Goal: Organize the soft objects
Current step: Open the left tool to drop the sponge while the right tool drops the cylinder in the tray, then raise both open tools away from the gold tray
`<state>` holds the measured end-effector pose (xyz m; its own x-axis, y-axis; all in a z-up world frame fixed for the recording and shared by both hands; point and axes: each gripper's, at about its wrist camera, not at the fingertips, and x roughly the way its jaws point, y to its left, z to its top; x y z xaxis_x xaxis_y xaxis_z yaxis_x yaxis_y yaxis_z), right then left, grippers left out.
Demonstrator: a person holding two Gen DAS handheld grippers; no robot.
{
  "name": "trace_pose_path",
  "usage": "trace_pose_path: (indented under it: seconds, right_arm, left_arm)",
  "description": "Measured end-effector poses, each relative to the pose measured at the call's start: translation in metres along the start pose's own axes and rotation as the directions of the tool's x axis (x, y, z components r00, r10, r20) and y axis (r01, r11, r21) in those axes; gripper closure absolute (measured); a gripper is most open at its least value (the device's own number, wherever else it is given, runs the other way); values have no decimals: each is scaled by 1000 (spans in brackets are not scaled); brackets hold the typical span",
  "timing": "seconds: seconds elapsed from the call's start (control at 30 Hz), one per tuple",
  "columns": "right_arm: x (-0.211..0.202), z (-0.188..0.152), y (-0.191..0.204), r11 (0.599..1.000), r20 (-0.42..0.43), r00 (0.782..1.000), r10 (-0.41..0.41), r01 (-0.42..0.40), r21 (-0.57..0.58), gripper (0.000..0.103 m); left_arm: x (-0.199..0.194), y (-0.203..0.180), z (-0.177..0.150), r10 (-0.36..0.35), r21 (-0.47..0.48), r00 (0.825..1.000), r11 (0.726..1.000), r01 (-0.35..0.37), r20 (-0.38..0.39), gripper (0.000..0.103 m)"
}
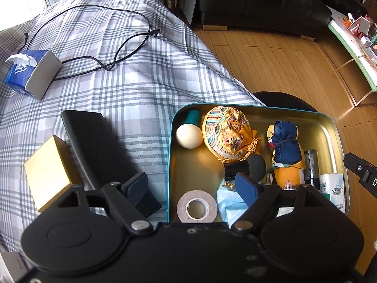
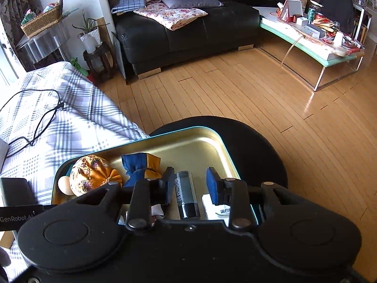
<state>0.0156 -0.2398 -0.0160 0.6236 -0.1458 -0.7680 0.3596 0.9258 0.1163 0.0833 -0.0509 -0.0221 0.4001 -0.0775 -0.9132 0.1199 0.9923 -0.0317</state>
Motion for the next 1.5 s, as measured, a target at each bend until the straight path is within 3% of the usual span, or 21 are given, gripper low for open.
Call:
trace_pose_path:
  seconds: [0.77, 1.03, 1.17, 1.5]
  right_arm:
    - [-70, -35, 16, 999, 69, 997, -34, 35, -24, 69]
    - [-87, -44, 31, 997, 77, 996, -51, 55, -54, 68]
    - [-96, -49, 44, 994, 94, 994, -55, 63, -84, 58]
    - [-107, -57, 59, 989, 108, 991, -74, 87, -119, 57]
  left_arm:
    - [-86, -5, -59, -54, 16, 989, 998, 53, 135, 12]
    - [-108, 12, -78, -65, -1, 983, 998, 66, 172, 9]
    - [-118, 23, -85, -69, -20, 980, 997, 74, 188, 7]
    - [-135, 36, -95, -60, -41, 973, 997, 70, 223, 2]
